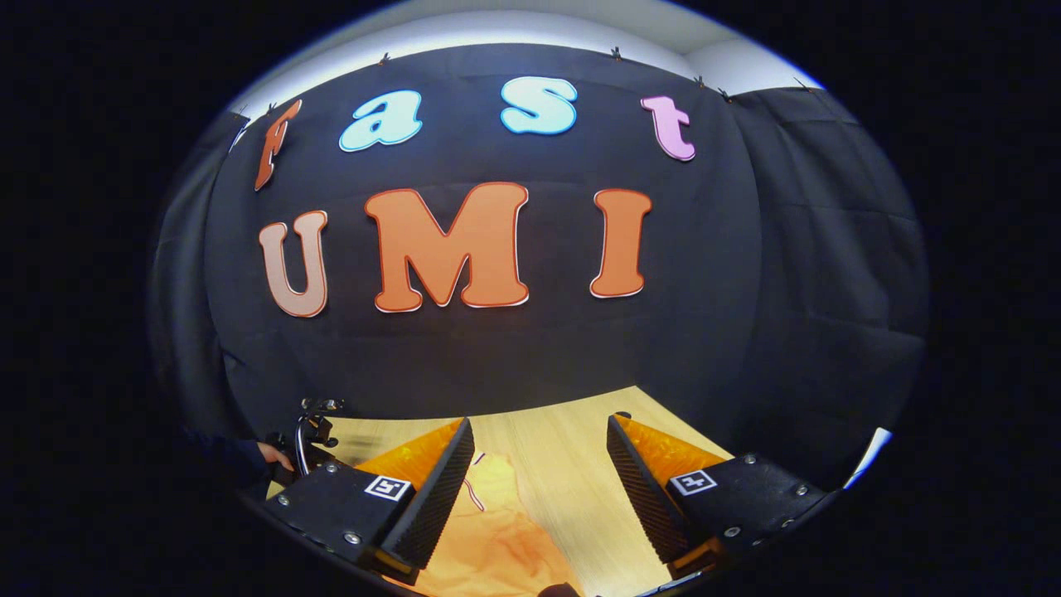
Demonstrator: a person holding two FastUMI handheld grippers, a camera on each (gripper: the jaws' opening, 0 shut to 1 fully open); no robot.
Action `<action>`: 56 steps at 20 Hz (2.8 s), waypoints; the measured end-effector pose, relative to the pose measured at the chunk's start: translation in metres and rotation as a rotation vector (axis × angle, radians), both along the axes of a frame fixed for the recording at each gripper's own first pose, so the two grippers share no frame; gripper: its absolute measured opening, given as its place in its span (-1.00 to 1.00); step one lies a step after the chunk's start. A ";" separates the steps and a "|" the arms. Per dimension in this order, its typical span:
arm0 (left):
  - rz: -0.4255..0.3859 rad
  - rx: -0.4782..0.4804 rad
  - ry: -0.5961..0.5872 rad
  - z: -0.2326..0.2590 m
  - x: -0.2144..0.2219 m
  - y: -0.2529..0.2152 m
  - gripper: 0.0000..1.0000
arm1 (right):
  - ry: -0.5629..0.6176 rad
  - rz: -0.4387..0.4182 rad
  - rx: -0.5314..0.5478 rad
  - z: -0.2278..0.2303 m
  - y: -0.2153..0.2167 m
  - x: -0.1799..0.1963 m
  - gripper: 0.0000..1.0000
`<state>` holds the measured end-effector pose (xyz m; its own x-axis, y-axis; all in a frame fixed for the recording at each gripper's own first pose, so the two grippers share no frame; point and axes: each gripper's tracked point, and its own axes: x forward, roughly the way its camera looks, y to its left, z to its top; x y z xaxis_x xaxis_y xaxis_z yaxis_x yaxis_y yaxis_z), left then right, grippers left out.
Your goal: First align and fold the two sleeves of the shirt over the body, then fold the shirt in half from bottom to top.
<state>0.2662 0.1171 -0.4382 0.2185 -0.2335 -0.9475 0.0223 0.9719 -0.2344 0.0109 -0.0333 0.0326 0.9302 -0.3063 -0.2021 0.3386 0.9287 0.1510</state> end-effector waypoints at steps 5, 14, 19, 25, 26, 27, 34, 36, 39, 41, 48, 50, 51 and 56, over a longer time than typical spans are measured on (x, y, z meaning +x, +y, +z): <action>-0.006 0.061 0.074 -0.021 -0.003 0.009 0.94 | -0.025 -0.043 -0.041 0.022 -0.001 -0.022 0.95; -0.090 0.034 0.036 -0.018 -0.003 -0.011 -0.76 | -0.017 -0.044 -0.021 0.017 -0.010 -0.020 0.95; -0.112 -0.016 -0.116 0.024 0.017 -0.019 -0.76 | -0.003 -0.050 -0.011 0.006 -0.028 -0.021 0.95; -0.211 -0.056 -0.230 0.065 0.031 -0.066 -0.76 | 0.012 -0.052 0.017 -0.008 -0.036 -0.022 0.95; -0.218 -0.057 -0.243 0.068 0.033 -0.074 -0.76 | 0.017 -0.055 0.012 -0.009 -0.038 -0.025 1.00; -0.226 -0.064 -0.249 0.070 0.035 -0.081 -0.76 | 0.024 -0.059 0.008 -0.011 -0.040 -0.027 0.95; -0.279 -0.194 -0.243 0.077 0.027 -0.147 -0.62 | 0.062 -0.104 0.056 -0.032 -0.048 -0.041 0.95; -0.300 -0.243 -0.247 0.086 0.020 -0.156 -0.19 | 0.070 -0.113 0.056 -0.034 -0.048 -0.045 0.95; -0.314 -0.213 -0.301 0.092 0.018 -0.151 0.46 | 0.072 -0.115 0.065 -0.038 -0.045 -0.046 0.95; -0.304 -0.194 -0.356 0.104 0.017 -0.145 0.73 | 0.063 -0.107 0.075 -0.040 -0.042 -0.041 0.95; -0.200 -0.178 -0.558 0.177 -0.012 -0.118 0.89 | 0.044 -0.009 0.080 -0.048 -0.018 -0.020 0.96; -0.161 -0.157 -0.635 0.205 -0.026 -0.107 0.89 | 0.029 0.037 0.083 -0.047 -0.009 -0.013 0.95; -0.139 -0.143 -0.676 0.220 -0.032 -0.102 0.92 | 0.020 0.065 0.083 -0.046 -0.004 -0.009 0.95; -0.010 0.006 -0.958 0.296 -0.058 -0.065 0.98 | -0.039 0.209 0.067 -0.038 0.022 0.003 0.95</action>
